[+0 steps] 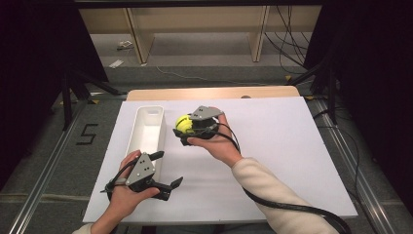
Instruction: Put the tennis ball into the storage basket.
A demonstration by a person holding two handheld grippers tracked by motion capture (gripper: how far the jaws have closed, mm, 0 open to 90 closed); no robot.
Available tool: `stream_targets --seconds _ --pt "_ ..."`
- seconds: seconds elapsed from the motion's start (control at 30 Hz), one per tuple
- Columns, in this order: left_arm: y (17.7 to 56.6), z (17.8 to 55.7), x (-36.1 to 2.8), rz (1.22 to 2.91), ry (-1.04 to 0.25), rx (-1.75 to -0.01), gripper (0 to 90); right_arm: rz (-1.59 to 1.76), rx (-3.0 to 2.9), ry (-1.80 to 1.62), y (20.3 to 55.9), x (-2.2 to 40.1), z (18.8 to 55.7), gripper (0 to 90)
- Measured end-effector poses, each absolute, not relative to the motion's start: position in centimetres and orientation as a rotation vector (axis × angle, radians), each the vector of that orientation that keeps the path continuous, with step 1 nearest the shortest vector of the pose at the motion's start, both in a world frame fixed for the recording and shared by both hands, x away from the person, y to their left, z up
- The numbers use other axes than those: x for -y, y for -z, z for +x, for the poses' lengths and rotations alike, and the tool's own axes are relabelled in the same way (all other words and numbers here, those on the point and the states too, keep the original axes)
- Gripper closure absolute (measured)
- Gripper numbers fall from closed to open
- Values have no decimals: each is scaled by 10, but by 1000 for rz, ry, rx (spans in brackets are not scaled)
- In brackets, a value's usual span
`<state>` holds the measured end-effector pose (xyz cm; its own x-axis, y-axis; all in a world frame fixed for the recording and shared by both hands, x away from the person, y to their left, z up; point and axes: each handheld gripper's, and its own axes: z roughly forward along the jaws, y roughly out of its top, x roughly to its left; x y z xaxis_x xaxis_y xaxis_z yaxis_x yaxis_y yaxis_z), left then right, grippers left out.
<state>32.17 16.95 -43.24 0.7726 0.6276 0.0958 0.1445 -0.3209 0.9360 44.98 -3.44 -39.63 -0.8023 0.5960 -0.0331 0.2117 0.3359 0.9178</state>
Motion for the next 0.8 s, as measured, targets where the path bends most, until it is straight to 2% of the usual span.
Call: stream_targets --seconds 0.43,0.8 --pt "431 324 -171 1866 -600 -574 0 705 -2253 -1455 393 28 451 265" --pt "432 321 -169 1861 -548 -598 0 690 -2259 -1453 392 21 451 264"
